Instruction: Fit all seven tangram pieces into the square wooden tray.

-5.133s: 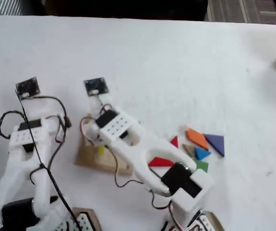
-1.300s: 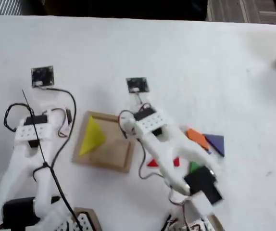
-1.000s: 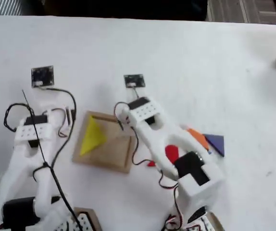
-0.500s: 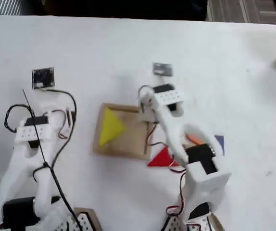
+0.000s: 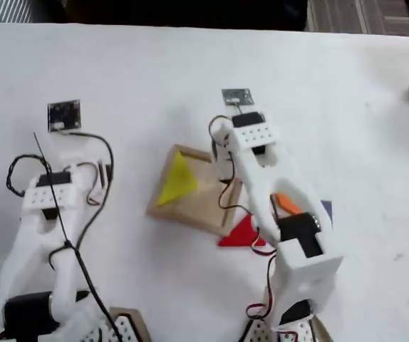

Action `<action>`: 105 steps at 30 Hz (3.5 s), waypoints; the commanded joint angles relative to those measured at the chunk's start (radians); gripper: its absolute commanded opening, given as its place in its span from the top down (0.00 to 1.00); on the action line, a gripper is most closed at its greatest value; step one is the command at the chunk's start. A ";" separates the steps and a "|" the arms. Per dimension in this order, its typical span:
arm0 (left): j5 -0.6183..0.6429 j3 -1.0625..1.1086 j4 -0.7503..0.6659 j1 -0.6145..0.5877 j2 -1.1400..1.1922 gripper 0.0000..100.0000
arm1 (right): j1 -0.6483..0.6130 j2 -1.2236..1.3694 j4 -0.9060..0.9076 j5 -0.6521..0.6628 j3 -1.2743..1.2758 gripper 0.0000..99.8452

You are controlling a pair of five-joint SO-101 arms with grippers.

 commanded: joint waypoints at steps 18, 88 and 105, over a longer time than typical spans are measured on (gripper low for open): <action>-0.002 -0.002 -0.017 -0.002 -0.002 0.80 | -0.001 -0.653 -0.127 0.226 0.605 0.88; -0.008 0.015 -0.025 0.013 -0.008 0.80 | -0.031 -0.611 -0.271 0.115 0.842 0.81; -0.008 0.017 -0.021 0.012 -0.008 0.80 | 0.143 -0.374 -0.403 0.361 0.588 0.81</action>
